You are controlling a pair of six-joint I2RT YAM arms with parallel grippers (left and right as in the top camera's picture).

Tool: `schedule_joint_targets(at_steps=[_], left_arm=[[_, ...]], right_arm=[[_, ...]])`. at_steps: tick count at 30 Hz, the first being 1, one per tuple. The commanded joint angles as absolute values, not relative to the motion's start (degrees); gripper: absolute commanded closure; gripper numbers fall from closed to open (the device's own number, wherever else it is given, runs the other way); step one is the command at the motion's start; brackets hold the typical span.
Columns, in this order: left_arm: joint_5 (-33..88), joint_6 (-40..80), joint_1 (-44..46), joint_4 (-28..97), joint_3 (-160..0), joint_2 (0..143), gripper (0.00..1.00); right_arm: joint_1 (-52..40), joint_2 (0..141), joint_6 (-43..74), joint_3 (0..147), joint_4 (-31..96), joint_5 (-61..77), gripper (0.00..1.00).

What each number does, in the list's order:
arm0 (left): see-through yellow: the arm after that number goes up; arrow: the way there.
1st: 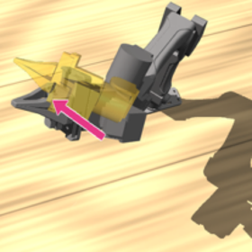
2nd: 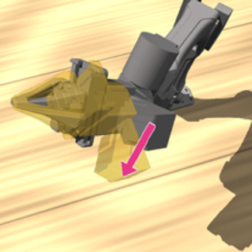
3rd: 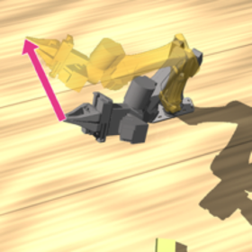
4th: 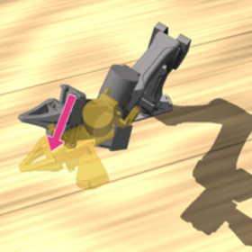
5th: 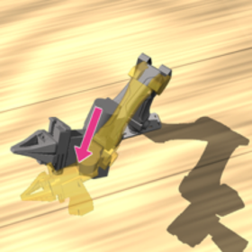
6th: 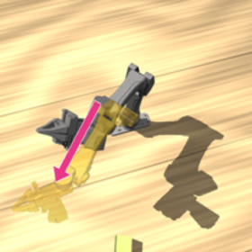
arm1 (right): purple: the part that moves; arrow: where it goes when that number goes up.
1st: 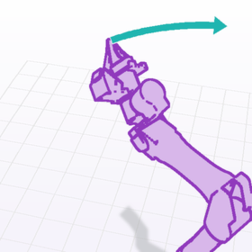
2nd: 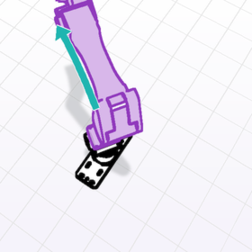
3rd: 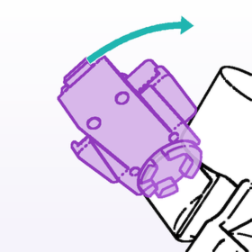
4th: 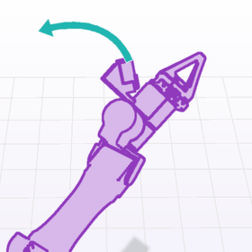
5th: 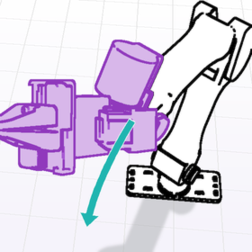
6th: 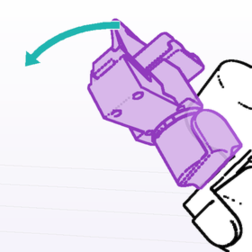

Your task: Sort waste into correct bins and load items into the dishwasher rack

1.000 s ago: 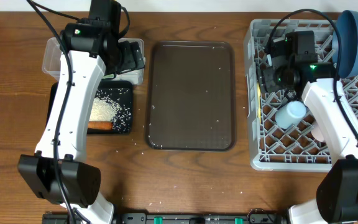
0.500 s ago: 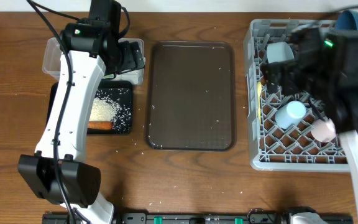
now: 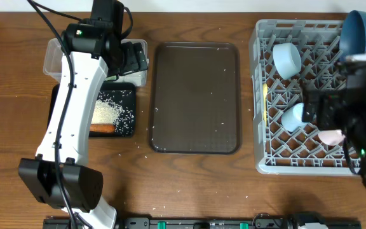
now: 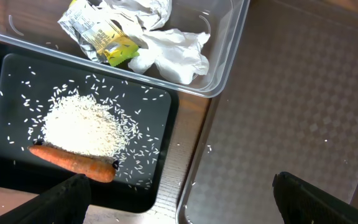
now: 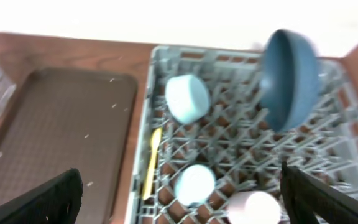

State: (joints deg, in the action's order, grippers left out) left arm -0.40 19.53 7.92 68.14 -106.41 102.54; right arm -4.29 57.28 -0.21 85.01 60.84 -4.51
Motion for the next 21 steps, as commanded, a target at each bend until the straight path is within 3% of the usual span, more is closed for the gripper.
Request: schedule_joint_targets(at_steps=[1, 13, 21], left_arm=[[-1.1, 19.6, 7.8, 68.3, -106.3, 102.7, 0.04], [-1.1, 19.6, 7.8, 68.3, -106.3, 102.7, 0.04], [-1.1, 19.6, 7.8, 68.3, -106.3, 102.7, 0.04]], right_arm=[[-1.7, 54.7, 0.1, 81.2, 57.9, -9.6, 0.01], [1.3, 24.1, 0.2, 34.8, 22.0, 0.1, 0.01], [0.1, 9.0, 1.7, 13.9, 8.5, 2.0, 0.01]])
